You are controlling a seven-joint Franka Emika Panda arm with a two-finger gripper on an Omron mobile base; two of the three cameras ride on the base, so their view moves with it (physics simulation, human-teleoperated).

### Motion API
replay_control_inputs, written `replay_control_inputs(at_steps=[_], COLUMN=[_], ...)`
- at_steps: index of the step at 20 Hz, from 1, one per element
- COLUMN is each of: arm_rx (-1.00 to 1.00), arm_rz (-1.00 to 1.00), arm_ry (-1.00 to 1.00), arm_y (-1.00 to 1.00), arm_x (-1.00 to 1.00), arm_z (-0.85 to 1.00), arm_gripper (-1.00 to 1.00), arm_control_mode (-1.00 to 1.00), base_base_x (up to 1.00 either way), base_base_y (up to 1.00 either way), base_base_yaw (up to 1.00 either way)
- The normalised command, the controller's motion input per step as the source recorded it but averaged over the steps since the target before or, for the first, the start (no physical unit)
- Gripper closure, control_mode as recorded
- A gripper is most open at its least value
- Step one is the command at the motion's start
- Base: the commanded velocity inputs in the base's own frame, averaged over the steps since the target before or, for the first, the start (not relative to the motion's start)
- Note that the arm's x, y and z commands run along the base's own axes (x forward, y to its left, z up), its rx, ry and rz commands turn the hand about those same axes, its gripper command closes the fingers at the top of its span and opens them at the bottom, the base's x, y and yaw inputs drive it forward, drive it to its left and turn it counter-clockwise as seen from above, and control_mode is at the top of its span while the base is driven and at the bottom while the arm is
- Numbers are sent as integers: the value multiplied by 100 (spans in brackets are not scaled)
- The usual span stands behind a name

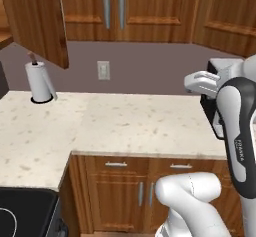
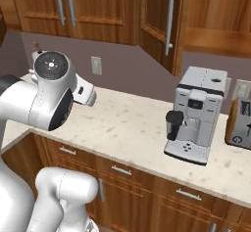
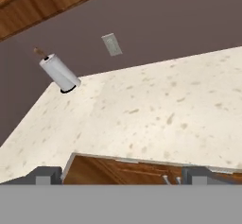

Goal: Close all open cabinet doors.

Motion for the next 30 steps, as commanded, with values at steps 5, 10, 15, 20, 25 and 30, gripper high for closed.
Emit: replay_control_inputs(at_steps=[5,10,15,20,25,30], arm_rx=[0,0,0,0,0,0], arm_rz=[0,0,0,0,0,0], arm_ry=[0,0,0,0,0,0], arm_y=[0,0,0,0,0,0], arm_x=[0,0,0,0,0,0], arm_z=[0,0,0,0,0,0], arm_gripper=[-100,-100,-100,-100,-100,-100], arm_control_mode=[100,100,100,100,100,100], base_base_x=[9,50,55,28,32,36], base_base_y=[22,30,12,12,11,12], base_base_yaw=[48,24,11,15,10,1])
